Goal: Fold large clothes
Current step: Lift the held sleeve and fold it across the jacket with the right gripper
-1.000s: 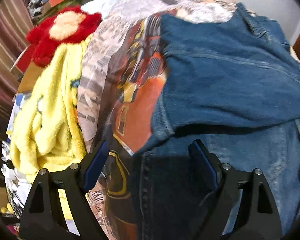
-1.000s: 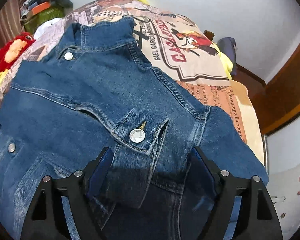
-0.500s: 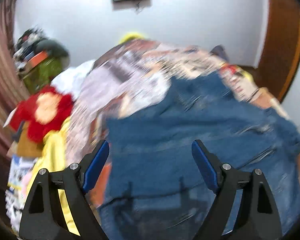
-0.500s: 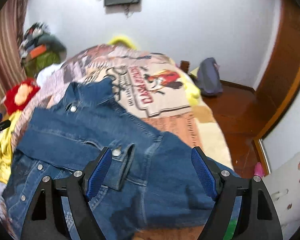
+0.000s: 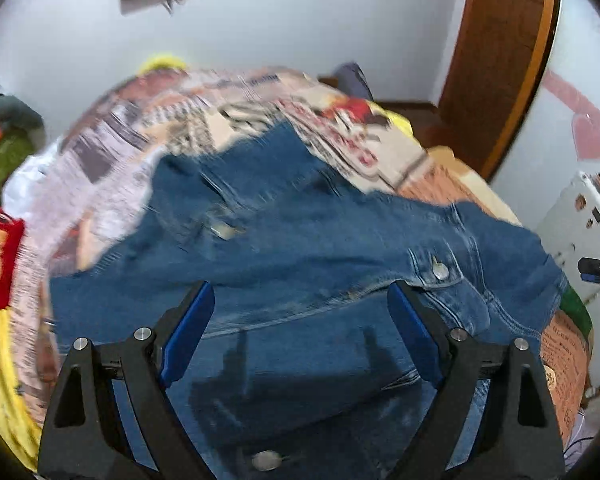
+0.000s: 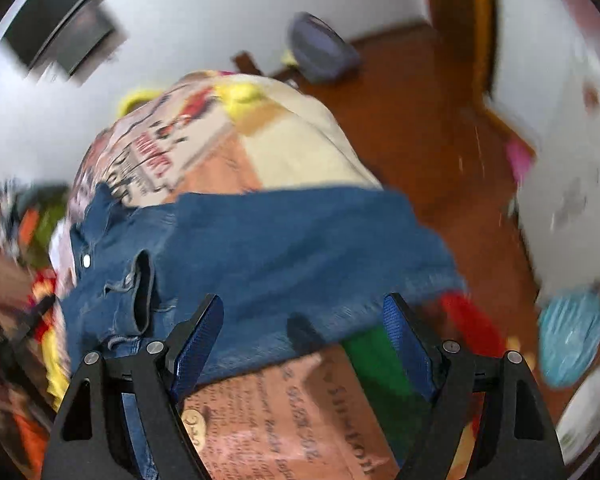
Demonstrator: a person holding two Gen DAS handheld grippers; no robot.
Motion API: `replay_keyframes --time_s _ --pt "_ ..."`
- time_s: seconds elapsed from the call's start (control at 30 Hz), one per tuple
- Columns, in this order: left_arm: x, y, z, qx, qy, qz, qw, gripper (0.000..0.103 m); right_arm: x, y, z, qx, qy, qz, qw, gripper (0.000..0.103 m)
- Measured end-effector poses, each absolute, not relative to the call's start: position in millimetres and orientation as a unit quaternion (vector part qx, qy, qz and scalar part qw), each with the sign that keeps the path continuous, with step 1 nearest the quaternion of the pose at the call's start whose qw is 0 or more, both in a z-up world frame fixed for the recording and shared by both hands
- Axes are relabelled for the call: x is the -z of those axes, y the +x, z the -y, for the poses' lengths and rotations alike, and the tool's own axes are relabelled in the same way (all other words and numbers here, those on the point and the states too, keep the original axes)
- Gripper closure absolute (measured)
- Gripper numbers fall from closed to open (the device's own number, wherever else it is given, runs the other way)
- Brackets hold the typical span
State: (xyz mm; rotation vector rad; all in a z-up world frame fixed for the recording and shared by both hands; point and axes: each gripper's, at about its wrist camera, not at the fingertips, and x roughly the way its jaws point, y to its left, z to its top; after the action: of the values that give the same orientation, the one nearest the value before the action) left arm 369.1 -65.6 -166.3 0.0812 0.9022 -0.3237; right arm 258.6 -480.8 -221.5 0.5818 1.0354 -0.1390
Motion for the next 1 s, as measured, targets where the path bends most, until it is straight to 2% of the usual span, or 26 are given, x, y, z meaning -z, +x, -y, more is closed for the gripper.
replay_keyframes --time_s 0.3,0.5,0.6,0.67,0.7,0.8,0.83,1.0 --pt "223.6 388.8 95.3 0.176 0.004 -0.512 0.841 0.015 279.4 249.7 532.7 0.111 0.383 -0.494 0.773 0.023" --pt "233.1 386.0 108.9 0.169 0.025 -0.514 0.841 0.014 305.0 272.2 541.3 0.116 0.41 -0.493 0.759 0.024" --pt "231.5 382.9 110.5 0.174 0.031 -0.515 0.839 0.014 307.9 282.0 538.7 0.132 0.397 -0.495 0.761 0.034" --pt "229.2 380.0 109.1 0.177 0.03 -0.515 0.838 0.014 300.1 285.2 533.5 0.143 0.377 -0.488 0.774 0.045" --pt "228.4 379.4 108.4 0.178 0.029 -0.515 0.838 0.014 296.7 285.6 531.8 0.146 0.369 -0.483 0.78 0.057" --pt "223.7 375.8 104.4 0.178 0.023 -0.512 0.84 0.014 278.3 282.7 526.6 0.152 0.347 -0.461 0.802 0.078" --pt "222.2 375.7 103.8 0.177 0.021 -0.511 0.841 0.014 272.2 281.7 525.1 0.151 0.344 -0.453 0.808 0.082" --pt "206.9 368.8 90.7 0.173 0.012 -0.495 0.851 0.014 222.9 280.5 505.4 0.133 0.308 -0.408 0.849 0.089"
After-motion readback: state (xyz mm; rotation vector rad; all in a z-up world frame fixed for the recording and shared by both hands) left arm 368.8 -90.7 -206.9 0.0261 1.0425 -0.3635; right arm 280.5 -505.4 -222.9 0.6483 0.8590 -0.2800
